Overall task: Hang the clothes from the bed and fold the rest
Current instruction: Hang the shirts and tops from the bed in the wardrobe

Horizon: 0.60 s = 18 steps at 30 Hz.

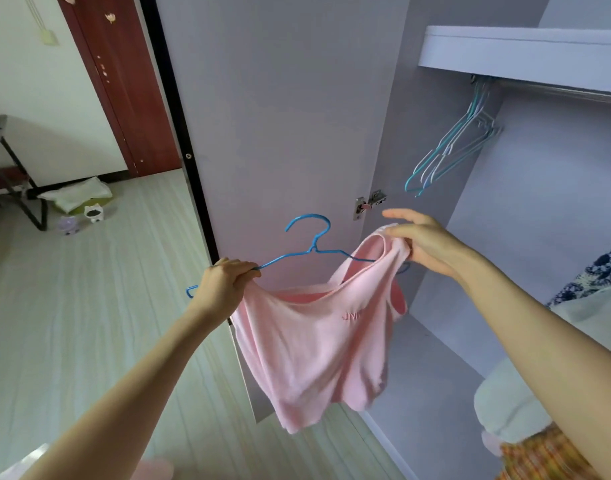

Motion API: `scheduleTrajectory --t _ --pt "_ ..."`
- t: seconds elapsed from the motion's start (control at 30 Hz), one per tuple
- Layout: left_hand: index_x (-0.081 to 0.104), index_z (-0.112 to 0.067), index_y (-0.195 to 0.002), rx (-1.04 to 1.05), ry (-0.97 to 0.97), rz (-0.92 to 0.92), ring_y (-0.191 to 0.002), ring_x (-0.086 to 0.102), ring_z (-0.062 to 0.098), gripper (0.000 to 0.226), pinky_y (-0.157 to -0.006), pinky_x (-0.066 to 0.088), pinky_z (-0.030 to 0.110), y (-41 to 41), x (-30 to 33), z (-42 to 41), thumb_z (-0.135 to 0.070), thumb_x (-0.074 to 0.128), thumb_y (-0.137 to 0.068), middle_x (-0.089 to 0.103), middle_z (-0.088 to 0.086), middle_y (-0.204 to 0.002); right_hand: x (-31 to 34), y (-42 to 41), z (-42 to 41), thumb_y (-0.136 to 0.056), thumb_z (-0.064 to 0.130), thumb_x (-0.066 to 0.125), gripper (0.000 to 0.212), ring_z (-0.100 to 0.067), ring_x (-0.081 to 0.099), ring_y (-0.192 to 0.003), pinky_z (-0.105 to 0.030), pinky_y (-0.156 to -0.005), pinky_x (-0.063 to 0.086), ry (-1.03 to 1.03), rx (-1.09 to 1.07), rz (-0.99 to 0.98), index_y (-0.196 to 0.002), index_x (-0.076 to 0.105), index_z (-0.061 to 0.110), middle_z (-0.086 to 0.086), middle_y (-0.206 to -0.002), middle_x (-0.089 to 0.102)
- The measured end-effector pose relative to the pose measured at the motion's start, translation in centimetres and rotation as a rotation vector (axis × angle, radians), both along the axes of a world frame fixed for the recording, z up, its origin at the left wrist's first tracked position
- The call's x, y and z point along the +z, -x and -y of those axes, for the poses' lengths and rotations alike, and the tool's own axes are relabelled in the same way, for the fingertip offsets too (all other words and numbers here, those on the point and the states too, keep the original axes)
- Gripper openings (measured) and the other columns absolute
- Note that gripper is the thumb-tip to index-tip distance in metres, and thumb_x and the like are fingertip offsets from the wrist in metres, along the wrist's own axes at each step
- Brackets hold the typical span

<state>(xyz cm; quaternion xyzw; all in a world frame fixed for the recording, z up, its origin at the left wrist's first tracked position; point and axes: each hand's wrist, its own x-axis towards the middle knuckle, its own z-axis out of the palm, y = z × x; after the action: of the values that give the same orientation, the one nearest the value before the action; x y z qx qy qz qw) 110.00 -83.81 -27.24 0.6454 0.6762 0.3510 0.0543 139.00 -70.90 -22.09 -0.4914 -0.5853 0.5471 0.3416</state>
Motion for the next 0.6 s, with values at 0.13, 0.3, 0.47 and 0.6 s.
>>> scheduleTrajectory --t 0.13,0.3,0.47,0.6 --pt "0.074 -0.004 -0.09 0.031 -0.084 0.037 -0.081 0.057 0.034 0.016 -0.067 0.036 0.031 -0.5 0.7 -0.5 -0.004 0.058 -0.089 0.069 0.016 -0.08 -1.1 -2.3 0.6 -0.085 0.001 0.046 0.042 -0.018 0.053 -0.101 -0.026 -0.082 0.04 -0.432 0.014 0.664 -0.119 0.061 0.021 -0.003 -0.114 0.056" --pt "0.074 -0.005 -0.09 -0.047 -0.127 0.007 -0.077 0.055 0.031 0.014 -0.059 0.023 0.023 -2.3 1.6 -1.4 -0.003 0.061 -0.087 0.065 0.014 -0.072 -2.6 -5.8 2.2 -0.094 0.022 0.042 0.035 -0.02 0.04 -0.115 -0.032 -0.086 0.026 -0.752 0.111 1.319 -0.125 0.055 0.03 0.005 -0.122 0.051" --pt "0.074 -0.005 -0.092 -0.142 -0.138 -0.008 -0.082 0.055 0.032 0.014 -0.061 0.023 0.023 -3.7 2.3 -3.0 -0.004 0.061 -0.087 0.065 0.014 -0.076 -3.2 -7.2 4.2 -0.097 0.021 0.045 0.016 -0.025 0.05 -0.095 -0.033 -0.079 0.033 -0.752 0.214 1.042 -0.094 0.06 0.017 0.0 -0.095 0.052" --pt "0.071 -0.006 -0.101 -0.236 -0.08 -0.006 -0.091 0.054 0.029 0.017 -0.069 0.029 0.02 -5.0 2.2 -4.5 -0.007 0.06 -0.089 0.065 0.01 -0.085 -3.9 -8.2 5.6 -0.096 0.008 0.042 0.033 -0.024 0.043 -0.073 -0.031 -0.065 0.031 -0.602 0.059 0.87 -0.068 0.035 0.024 0.008 -0.073 0.038"
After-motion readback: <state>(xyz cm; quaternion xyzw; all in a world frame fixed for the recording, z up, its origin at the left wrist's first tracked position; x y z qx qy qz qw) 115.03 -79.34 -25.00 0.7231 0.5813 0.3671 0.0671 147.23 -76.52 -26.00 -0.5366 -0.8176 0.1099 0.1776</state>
